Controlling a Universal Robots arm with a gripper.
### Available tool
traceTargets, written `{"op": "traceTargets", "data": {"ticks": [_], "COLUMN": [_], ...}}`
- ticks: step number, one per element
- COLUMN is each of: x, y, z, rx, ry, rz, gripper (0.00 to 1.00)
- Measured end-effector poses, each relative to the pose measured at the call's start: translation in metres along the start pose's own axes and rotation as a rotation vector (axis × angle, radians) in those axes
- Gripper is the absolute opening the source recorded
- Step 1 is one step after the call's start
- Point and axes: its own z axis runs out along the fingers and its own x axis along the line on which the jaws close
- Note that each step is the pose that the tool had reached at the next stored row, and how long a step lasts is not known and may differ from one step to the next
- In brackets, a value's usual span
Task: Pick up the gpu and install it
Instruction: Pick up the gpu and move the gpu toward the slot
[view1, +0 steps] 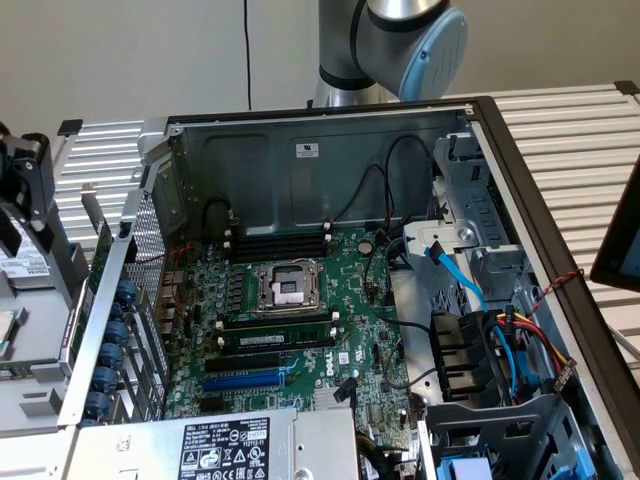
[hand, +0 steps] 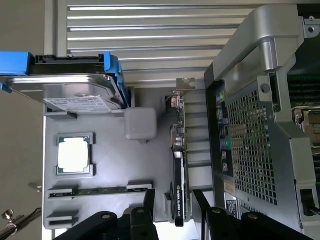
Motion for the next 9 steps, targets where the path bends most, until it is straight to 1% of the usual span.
{"op": "traceTargets", "data": {"ticks": [2, 4, 6, 9], "x": [-0.001, -0.002, -0.003, -0.004], "y": [0.0, -0.0004, -0.0008, -0.0013], "z": [0.0018, 0.005, 0.0084, 0.0124], "rx": [0.0039, 0.0046, 0.005, 0.0056], "ry": [0.0035, 0.004, 0.006, 0.0109], "rz": [0.001, 0.002, 0.002, 0.003], "gripper": [0.42, 0.42, 0.42, 0.42]}}
